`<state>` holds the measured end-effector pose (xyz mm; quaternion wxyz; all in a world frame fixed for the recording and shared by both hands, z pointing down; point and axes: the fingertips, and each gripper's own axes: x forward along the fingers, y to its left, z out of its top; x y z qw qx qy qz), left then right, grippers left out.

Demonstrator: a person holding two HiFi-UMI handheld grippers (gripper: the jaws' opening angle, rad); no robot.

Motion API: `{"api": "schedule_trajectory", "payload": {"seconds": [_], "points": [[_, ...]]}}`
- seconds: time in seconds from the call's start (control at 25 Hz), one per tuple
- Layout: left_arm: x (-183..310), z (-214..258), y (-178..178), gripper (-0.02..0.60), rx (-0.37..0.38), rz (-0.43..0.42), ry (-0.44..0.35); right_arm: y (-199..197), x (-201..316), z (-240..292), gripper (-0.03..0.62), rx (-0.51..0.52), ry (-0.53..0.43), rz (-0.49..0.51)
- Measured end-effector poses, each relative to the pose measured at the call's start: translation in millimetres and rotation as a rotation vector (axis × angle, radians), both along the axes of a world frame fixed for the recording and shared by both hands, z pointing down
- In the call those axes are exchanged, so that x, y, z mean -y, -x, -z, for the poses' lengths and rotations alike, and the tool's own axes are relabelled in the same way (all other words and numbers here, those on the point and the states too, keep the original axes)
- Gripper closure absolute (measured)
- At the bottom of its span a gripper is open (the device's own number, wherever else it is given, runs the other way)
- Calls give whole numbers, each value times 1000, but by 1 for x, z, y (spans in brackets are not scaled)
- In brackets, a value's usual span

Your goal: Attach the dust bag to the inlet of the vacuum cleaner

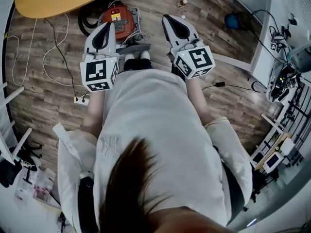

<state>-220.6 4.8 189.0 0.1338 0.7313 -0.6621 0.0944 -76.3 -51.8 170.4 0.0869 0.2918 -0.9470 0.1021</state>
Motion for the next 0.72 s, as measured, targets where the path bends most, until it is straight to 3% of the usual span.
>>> {"api": "schedule_trajectory", "payload": {"seconds": [0.72], "points": [[3,22,-32,563,-45,-68,-70,-14,-4,-13,591,-43,-14,27]]}}
